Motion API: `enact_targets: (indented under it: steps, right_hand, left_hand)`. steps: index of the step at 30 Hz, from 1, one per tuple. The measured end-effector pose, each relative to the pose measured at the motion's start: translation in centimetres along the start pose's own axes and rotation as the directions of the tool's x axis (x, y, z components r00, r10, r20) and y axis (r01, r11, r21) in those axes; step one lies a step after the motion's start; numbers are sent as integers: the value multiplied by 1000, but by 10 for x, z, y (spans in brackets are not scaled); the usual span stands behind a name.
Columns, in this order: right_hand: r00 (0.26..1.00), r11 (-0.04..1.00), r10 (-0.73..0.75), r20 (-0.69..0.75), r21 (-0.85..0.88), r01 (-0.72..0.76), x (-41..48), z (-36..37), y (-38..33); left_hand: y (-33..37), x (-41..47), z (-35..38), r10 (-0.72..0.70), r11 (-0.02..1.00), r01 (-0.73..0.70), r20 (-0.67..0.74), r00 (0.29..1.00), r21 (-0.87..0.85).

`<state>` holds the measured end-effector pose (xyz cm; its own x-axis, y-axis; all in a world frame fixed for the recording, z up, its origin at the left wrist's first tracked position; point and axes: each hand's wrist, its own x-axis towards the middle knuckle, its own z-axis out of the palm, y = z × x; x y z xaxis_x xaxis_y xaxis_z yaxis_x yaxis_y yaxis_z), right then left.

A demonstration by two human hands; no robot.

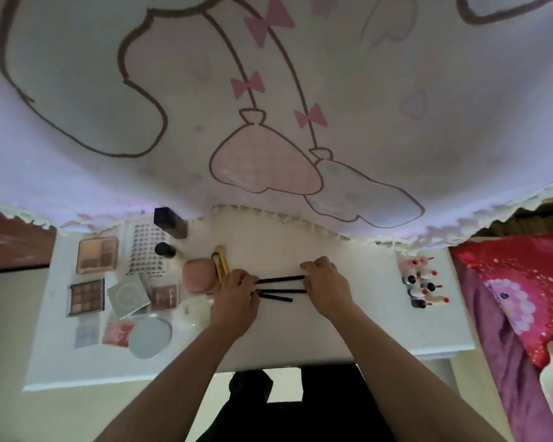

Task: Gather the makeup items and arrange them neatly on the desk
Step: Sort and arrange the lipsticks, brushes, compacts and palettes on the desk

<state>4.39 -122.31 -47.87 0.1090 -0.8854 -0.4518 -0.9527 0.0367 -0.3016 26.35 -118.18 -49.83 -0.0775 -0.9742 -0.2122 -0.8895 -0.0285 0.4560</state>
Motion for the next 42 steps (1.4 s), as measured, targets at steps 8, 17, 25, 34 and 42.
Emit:
enact_targets:
  steps: [8, 17, 25, 34, 42]
  right_hand:
    - [996, 991, -75, 43, 112, 70, 12, -15, 18]
    - [996, 760, 88, -10, 647, -60, -12, -66, 9]
    - [941, 359, 336, 49, 917, -176, -44, -76, -37]
    - [906, 475, 414, -89, 870, -131, -62, -72, -63]
    - [904, 490, 393, -167, 870, -52, -72, -74, -65]
  left_hand:
    - [20, 25, -6, -40, 994, 30, 86, 996, 107]
    - [51, 49, -34, 142, 958, -154, 68, 988, 243]
    - [48, 43, -74, 506, 818, -411, -166, 846, 401]
    - [37, 20, -95, 512, 827, -452, -117, 851, 335]
    - [38, 19, -109, 439, 882, -411, -85, 894, 232]
